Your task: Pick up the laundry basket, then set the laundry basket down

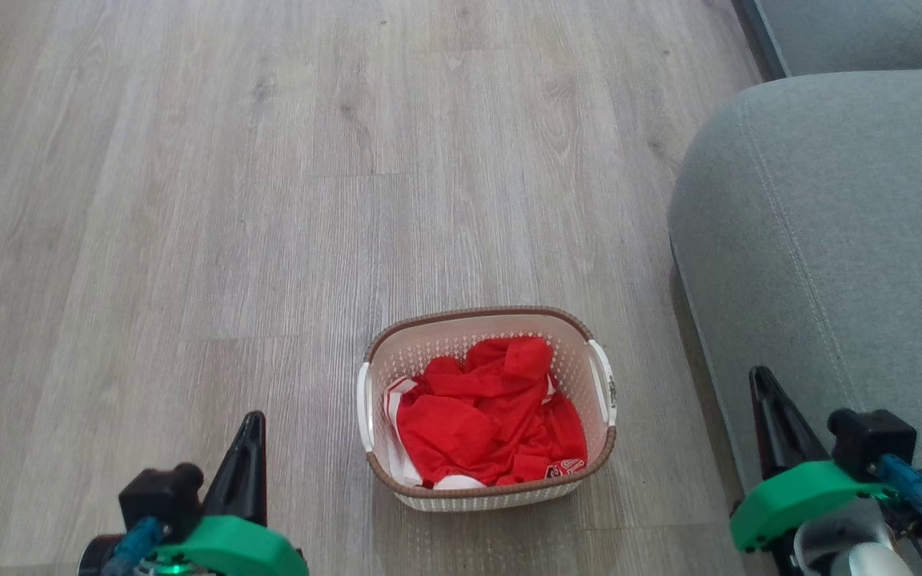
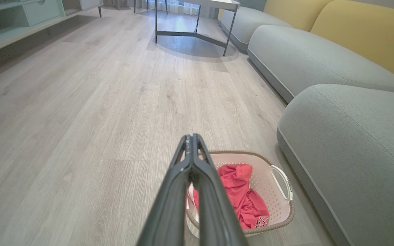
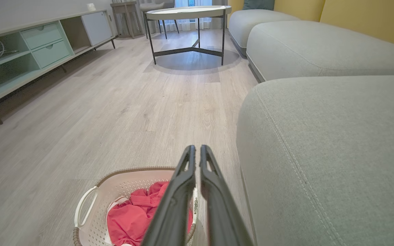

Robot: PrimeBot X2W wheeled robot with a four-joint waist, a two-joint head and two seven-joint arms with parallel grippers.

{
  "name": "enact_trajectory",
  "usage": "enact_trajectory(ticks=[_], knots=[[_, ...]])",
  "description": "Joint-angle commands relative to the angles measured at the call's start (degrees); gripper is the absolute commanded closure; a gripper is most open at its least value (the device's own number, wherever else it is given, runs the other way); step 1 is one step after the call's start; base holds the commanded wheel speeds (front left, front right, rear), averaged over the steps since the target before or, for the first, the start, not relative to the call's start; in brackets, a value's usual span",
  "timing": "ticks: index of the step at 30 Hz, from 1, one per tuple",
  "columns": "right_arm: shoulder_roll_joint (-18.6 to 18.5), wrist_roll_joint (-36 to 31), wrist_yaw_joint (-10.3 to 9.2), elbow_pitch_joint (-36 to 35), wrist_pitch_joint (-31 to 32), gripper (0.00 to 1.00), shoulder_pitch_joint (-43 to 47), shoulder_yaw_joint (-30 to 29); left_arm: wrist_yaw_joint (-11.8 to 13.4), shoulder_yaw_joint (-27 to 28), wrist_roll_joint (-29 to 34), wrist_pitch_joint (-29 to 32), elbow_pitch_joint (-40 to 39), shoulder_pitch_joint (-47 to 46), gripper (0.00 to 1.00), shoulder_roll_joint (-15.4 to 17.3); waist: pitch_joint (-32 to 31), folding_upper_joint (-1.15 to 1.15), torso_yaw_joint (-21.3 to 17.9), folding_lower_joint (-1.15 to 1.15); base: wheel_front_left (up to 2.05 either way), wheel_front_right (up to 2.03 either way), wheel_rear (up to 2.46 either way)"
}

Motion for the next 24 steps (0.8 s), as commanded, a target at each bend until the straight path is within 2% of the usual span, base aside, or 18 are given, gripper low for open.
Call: enact_trajectory(ticks=[1, 24], knots=[[-0.17, 1.77, -0.01, -1.71, 0.06, 1.00, -1.07, -0.10, -0.26, 0.53, -1.61, 0.13, -1.68, -0.97, 1.00, 0.16, -0.02, 0.00, -0.01, 0.00, 0.00, 0.00, 0.00], [-1.11, 17.62, -0.07, 0.41, 1.78, 1.00, -2.74, -0.30, -3.08, 3.70, -15.24, 1.94, 2.05, -3.79, 1.00, -0.48, -0.18, 0.00, -0.14, 0.00, 0.00, 0.00, 0.00]])
